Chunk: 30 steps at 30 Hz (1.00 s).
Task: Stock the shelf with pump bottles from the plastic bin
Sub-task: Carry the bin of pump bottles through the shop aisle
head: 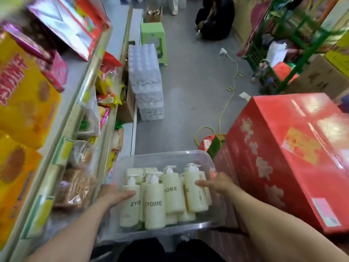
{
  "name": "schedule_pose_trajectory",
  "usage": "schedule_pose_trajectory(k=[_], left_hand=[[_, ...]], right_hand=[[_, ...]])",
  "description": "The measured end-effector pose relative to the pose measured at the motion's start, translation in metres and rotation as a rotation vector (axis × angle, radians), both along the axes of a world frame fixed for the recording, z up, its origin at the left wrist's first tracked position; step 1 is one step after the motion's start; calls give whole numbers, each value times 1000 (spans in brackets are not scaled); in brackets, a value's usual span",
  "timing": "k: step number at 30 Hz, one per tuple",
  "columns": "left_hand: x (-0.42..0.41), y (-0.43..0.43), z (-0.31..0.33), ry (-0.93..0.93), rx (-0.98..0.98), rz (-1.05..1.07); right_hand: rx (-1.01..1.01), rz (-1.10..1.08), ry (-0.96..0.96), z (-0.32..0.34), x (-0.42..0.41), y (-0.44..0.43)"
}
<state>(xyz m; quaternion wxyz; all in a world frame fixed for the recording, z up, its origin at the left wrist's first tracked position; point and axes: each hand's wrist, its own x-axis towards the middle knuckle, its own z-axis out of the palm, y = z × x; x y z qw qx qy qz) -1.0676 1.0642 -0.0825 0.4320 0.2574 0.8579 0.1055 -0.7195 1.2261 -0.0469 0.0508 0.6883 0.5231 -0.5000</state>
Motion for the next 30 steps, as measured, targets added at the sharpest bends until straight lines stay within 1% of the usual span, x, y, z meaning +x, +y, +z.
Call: schedule_pose_trajectory(k=[2,5,10,12,17,22,24,30], left_hand=[[-19,40,4,5,6,63],[-34,104,35,-16,11,72],[-97,224,29,-13,67,8],[-123,273,27,-27,96,24],[-175,388,41,-61,177,7],[-211,492,61,36,92,-4],[-221,528,66,44,87,43],[-242,608,71,0,172,322]], right_hand=[[37,37,11,9,-26,52],[71,101,-22,15,-62,129],[100,137,-101,11,-122,251],[97,120,-115,11,-145,296],[111,122,-139,35,-197,403],[137,162,-119,47,-240,521],[144,212,-106,51,-258,574],[193,408,-98,86,-332,725]])
